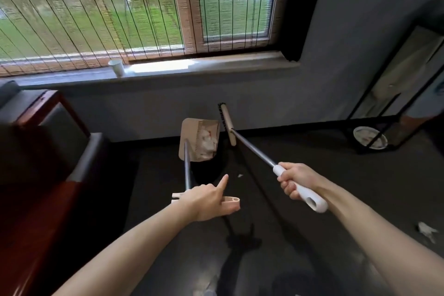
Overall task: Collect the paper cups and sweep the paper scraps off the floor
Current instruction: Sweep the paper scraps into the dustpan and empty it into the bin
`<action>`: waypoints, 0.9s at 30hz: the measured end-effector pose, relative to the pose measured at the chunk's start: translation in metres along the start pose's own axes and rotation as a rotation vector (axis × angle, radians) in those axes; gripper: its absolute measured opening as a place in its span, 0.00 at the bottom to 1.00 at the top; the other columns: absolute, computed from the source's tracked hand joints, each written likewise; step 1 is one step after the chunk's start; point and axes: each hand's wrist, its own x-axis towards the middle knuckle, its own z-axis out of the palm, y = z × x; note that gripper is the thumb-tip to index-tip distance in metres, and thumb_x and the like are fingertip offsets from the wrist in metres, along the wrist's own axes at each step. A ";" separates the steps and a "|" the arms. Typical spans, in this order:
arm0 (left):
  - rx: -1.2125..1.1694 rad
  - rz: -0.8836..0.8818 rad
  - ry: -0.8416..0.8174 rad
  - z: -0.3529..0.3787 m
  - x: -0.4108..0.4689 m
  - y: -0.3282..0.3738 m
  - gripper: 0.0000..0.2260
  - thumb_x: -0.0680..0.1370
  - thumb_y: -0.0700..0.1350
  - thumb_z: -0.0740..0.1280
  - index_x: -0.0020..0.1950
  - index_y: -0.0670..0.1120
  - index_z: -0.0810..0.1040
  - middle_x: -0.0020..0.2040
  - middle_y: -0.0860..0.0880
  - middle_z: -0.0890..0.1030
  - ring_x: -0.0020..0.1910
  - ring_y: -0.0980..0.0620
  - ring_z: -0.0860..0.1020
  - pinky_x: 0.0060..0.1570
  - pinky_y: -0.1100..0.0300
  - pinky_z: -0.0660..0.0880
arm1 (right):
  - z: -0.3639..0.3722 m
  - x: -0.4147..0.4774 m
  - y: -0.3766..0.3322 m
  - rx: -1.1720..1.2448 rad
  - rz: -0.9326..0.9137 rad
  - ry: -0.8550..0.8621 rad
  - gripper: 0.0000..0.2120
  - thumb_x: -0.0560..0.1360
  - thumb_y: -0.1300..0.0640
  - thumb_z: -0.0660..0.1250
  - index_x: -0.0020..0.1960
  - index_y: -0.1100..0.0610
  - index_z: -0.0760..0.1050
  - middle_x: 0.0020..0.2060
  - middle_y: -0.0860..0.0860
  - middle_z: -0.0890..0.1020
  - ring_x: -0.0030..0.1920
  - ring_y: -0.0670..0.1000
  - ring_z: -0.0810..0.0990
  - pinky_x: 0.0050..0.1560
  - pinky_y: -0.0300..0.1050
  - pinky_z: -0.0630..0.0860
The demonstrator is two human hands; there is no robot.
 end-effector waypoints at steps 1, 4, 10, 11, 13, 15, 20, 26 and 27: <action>0.046 0.002 0.016 0.001 -0.001 0.001 0.43 0.71 0.72 0.55 0.77 0.51 0.44 0.54 0.44 0.80 0.53 0.43 0.78 0.49 0.51 0.73 | 0.002 0.000 0.001 0.008 0.002 -0.017 0.22 0.77 0.71 0.55 0.64 0.49 0.63 0.29 0.53 0.67 0.17 0.42 0.65 0.16 0.32 0.63; 0.193 0.021 0.075 0.003 -0.004 0.003 0.42 0.72 0.71 0.53 0.78 0.49 0.45 0.52 0.44 0.81 0.51 0.42 0.79 0.44 0.52 0.72 | 0.006 -0.003 0.004 -0.001 0.005 -0.052 0.17 0.77 0.72 0.55 0.53 0.49 0.63 0.30 0.53 0.67 0.17 0.42 0.65 0.15 0.32 0.62; 0.497 0.150 0.219 0.001 -0.010 0.010 0.41 0.73 0.72 0.49 0.78 0.47 0.48 0.48 0.46 0.83 0.47 0.43 0.81 0.36 0.54 0.69 | 0.002 -0.015 0.011 0.024 -0.003 -0.082 0.20 0.78 0.71 0.53 0.60 0.48 0.61 0.31 0.52 0.66 0.18 0.42 0.65 0.15 0.31 0.61; 0.527 0.161 0.231 0.000 -0.012 0.011 0.41 0.73 0.72 0.49 0.78 0.47 0.49 0.47 0.46 0.83 0.46 0.43 0.81 0.35 0.54 0.69 | 0.001 -0.016 0.013 0.022 -0.008 -0.080 0.21 0.78 0.71 0.53 0.62 0.48 0.60 0.31 0.52 0.66 0.18 0.42 0.65 0.15 0.32 0.62; 0.587 0.178 0.263 -0.002 -0.014 0.011 0.40 0.74 0.71 0.49 0.78 0.46 0.50 0.46 0.47 0.83 0.45 0.44 0.82 0.33 0.55 0.68 | -0.002 -0.021 0.018 0.016 -0.018 -0.076 0.21 0.78 0.70 0.53 0.63 0.49 0.61 0.31 0.53 0.66 0.18 0.42 0.66 0.16 0.32 0.62; 0.625 0.179 0.291 -0.005 -0.015 0.010 0.40 0.74 0.71 0.48 0.77 0.46 0.50 0.45 0.47 0.83 0.45 0.44 0.82 0.33 0.56 0.68 | -0.004 -0.025 0.020 0.012 -0.033 -0.072 0.20 0.78 0.71 0.53 0.63 0.51 0.63 0.31 0.53 0.67 0.18 0.41 0.66 0.16 0.31 0.62; 0.667 0.183 0.271 -0.004 -0.018 0.013 0.40 0.75 0.71 0.48 0.77 0.46 0.50 0.44 0.47 0.83 0.44 0.44 0.82 0.33 0.56 0.69 | -0.010 -0.035 0.021 0.029 -0.063 -0.083 0.17 0.77 0.71 0.54 0.60 0.52 0.64 0.31 0.53 0.67 0.18 0.42 0.66 0.17 0.31 0.62; 0.712 0.235 0.136 0.035 -0.017 0.021 0.39 0.75 0.70 0.49 0.78 0.46 0.48 0.49 0.46 0.83 0.47 0.42 0.81 0.33 0.55 0.67 | -0.023 -0.034 0.035 0.024 -0.058 -0.090 0.12 0.77 0.70 0.56 0.45 0.53 0.65 0.29 0.52 0.68 0.19 0.42 0.66 0.16 0.33 0.63; 0.719 0.258 0.103 0.044 -0.018 0.022 0.40 0.75 0.70 0.49 0.78 0.45 0.48 0.49 0.46 0.83 0.48 0.42 0.81 0.33 0.55 0.67 | -0.023 -0.033 0.038 0.027 -0.054 -0.088 0.12 0.77 0.70 0.56 0.45 0.54 0.65 0.29 0.52 0.68 0.19 0.42 0.66 0.17 0.33 0.63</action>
